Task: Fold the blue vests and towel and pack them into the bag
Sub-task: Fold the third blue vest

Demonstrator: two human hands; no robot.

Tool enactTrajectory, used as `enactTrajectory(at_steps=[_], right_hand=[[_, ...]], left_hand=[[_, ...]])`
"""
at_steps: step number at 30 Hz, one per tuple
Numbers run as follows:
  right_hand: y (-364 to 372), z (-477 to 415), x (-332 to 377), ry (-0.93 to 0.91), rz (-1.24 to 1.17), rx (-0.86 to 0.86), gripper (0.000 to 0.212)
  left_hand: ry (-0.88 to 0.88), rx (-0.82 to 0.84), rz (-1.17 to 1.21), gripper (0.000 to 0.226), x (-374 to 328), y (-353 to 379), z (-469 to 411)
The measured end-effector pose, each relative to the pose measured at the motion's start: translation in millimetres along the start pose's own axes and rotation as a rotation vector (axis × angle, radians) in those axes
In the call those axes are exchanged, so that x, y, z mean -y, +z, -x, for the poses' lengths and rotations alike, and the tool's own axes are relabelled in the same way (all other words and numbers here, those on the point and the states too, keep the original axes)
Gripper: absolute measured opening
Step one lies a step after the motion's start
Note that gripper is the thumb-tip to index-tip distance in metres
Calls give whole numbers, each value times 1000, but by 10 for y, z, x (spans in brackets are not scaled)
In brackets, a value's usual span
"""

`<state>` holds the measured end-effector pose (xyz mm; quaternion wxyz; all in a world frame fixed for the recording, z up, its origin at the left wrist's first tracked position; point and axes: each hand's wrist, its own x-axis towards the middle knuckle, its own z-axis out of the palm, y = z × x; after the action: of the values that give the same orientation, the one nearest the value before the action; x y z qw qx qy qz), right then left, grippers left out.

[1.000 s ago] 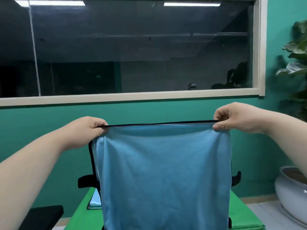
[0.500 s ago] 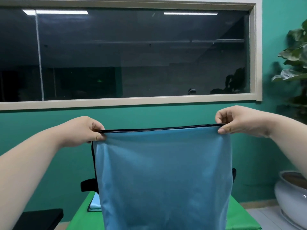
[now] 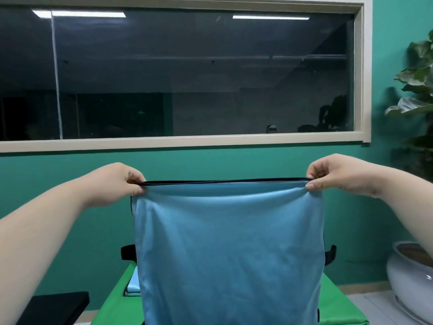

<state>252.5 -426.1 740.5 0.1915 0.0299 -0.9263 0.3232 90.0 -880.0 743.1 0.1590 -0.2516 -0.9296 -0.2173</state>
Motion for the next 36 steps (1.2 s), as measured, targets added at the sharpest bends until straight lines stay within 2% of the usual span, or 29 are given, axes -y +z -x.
enactTrajectory(at_steps=[5,9,13,17,26,32,36], right_hand=[[73,-53,-52,19,170,-83,30],[108,-60,-55,8,246,-148,38],[114,-31,-29,15,179,-150,42],[94,26,-37,20,41,-73,37],[12,49,-152,90,-98,49,19],[80,-30,-292,109,-162,-2,12],[162,-197,-426,124,-200,-83,10]], left_hand=[[-94,-35,67,13,-39,89,-58],[-134,-21,254,17,-43,115,-92],[-133,-60,396,19,-22,134,-125],[-167,-24,474,18,27,130,-136],[-152,42,400,7,53,136,-185],[-180,108,406,2,131,264,-298],[-214,84,470,6,127,422,-485]])
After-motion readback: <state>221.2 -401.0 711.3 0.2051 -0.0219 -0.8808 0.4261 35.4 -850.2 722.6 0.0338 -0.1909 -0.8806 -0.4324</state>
